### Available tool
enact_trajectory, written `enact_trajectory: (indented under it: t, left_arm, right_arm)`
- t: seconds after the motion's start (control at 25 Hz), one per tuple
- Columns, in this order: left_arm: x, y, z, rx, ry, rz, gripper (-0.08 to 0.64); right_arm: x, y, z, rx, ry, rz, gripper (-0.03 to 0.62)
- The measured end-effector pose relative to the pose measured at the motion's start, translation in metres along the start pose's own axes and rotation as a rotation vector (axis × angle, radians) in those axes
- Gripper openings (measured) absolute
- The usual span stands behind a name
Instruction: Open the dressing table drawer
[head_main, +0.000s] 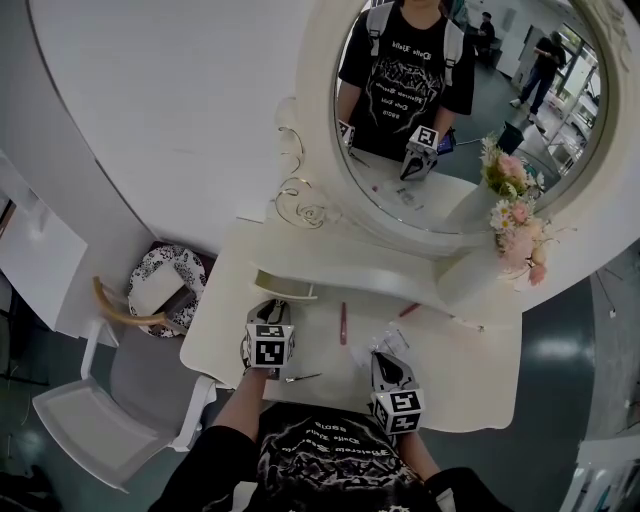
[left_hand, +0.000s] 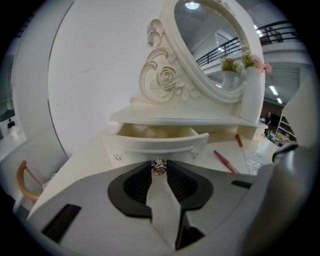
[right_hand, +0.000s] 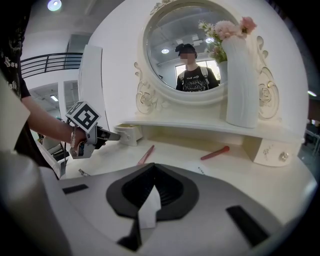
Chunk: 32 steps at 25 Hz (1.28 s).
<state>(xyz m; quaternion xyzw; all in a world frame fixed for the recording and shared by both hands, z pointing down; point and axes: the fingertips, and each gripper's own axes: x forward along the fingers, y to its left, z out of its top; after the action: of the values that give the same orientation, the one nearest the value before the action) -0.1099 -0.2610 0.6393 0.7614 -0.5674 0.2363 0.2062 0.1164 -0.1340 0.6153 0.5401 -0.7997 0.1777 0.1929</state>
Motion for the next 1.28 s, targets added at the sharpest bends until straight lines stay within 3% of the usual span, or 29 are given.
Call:
enact_trajectory:
  t: [1.28]
  left_arm:
    - [-0.008, 0.000, -0.010, -0.006, 0.007, 0.002, 0.103]
  right_arm:
    - [-0.004, -0.005, -0.009, 0.014, 0.006, 0.011, 0.011]
